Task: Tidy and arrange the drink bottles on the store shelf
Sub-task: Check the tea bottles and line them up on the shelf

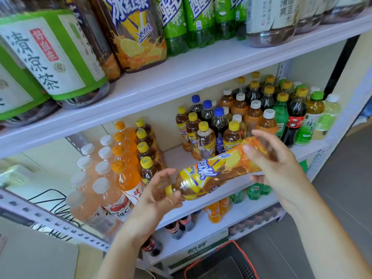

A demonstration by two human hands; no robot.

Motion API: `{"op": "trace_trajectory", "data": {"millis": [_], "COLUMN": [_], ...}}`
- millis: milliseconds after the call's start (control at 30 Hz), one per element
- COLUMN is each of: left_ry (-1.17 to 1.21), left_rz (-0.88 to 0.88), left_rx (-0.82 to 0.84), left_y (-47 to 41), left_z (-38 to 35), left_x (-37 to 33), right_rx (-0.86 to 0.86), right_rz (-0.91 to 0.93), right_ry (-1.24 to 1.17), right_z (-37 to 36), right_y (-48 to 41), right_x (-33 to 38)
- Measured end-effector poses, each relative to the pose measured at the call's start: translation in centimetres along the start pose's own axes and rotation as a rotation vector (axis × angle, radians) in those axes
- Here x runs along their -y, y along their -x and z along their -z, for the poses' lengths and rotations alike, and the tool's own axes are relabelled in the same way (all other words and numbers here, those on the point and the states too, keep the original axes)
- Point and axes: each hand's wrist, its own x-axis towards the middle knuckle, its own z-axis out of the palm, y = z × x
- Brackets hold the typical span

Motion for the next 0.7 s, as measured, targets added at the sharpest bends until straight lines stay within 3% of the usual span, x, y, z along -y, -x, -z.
{"op": "trace_trajectory", "data": {"millis": [200, 433, 500, 600, 700], "left_ry": [-0.206, -0.539, -0.568, -0.531, -0.664], "left_rz": [-0.285, -0.407, -0.396, -0.357, -0.374], "left_rx": [-0.159, -0.516, -0.475, -0.263, -0.222], "left_y": [0.7, -1.7, -2.0, -1.9, -2.2], "left_z": [-0.3, 0.3, 0.5, 0.7, 0.9], "left_x": [-3.7, -6.1, -6.4, -6.3, -6.4], "right_rx": [0.043, 0.163, 0.138, 0.082, 0.024], "right_rz": [-0.340, -0.384, -0.366, -0.387, -0.474], "right_ry": [0.071, 0.027, 0.027, 0.031, 0.005], "right_z": [-0.3, -1.9, -2.4, -2.7, -3.3], "right_y": [-0.2, 0.1, 0.2, -0.2, -1.0], "right_x": [-2.0, -5.5, -7.0, -8.9, -10.0]}}
